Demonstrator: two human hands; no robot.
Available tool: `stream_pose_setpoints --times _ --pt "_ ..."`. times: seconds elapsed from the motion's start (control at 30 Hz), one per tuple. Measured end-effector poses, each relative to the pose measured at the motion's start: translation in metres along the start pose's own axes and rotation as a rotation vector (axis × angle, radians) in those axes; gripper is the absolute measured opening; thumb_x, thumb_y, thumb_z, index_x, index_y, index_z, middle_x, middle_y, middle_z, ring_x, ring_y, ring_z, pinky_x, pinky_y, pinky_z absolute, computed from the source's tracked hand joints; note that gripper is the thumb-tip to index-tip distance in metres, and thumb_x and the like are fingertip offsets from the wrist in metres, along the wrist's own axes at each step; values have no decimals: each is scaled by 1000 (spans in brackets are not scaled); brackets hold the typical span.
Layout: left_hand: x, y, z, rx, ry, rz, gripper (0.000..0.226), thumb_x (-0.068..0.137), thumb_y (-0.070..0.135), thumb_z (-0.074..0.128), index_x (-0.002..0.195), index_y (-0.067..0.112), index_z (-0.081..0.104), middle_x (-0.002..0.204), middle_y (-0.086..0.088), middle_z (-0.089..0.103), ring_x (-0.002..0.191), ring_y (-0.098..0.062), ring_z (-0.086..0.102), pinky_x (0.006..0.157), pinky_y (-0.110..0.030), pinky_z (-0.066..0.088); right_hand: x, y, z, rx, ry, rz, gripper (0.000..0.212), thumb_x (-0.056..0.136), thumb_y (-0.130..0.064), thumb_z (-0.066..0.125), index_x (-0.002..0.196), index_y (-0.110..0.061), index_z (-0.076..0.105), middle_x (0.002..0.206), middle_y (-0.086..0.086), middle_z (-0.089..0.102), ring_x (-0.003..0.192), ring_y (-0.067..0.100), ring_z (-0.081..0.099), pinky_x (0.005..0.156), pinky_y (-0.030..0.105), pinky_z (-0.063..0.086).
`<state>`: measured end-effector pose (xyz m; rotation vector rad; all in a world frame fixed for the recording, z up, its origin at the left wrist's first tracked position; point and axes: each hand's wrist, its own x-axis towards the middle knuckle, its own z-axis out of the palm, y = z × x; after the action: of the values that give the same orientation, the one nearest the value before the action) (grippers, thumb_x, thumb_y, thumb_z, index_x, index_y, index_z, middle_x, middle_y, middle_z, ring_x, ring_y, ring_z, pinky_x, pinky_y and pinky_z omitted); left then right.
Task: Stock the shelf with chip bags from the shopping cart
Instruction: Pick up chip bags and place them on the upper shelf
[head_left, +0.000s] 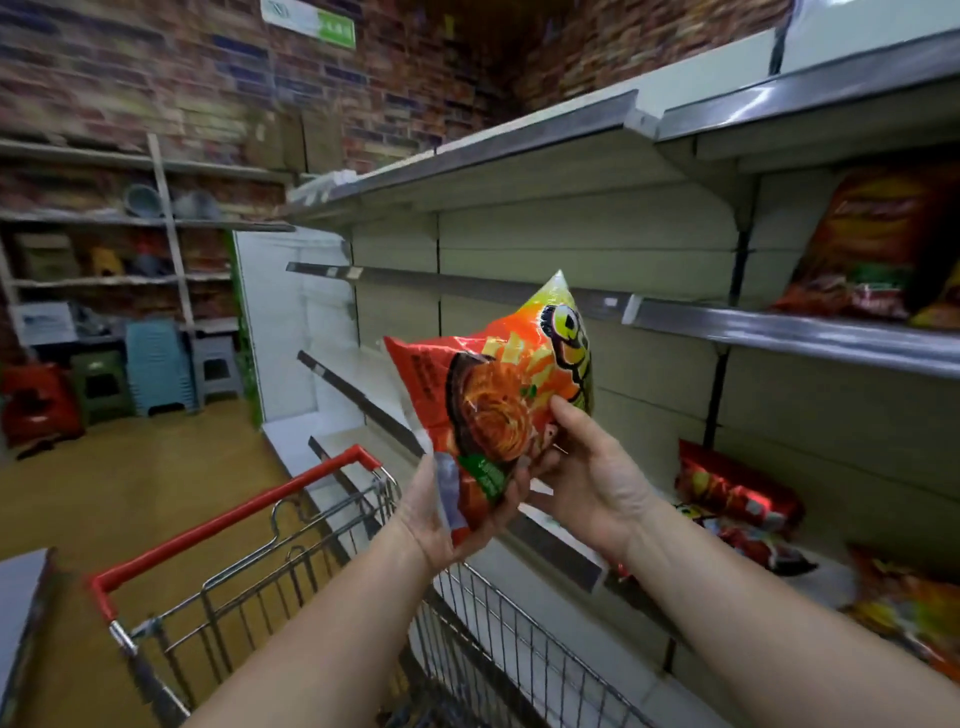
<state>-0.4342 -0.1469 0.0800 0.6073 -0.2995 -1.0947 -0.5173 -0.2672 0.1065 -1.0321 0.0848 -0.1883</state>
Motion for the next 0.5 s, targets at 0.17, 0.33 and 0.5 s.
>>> stream_pose_setpoints --times 0.17,0.33,0.5 --pt "-3 -1 9 34 -133 6 66 78 40 72 121 -9 60 111 -35 62 94 -46 66 78 -51 56 -4 -19 0 -76 -8 -142 24 69 -27 59 89 -14 62 71 0 69 60 11 61 63 24 44" --pt "-2 18 18 409 -73 115 50 54 29 83 95 0 76 112 -26 66 90 -39 70 71 -48 59 -1 -45 0 -129 80 -239 40 64 -17 72 101 -7 61 69 4 67 59 17 56 67 29 47" --pt "11 53 40 579 131 227 46 91 42 43 117 11 66 94 -11 72 76 -24 70 65 -31 56 -4 -69 -9 -346 165 -471 48 68 3 75 110 -6 54 89 7 67 71 21 60 56 23 49"
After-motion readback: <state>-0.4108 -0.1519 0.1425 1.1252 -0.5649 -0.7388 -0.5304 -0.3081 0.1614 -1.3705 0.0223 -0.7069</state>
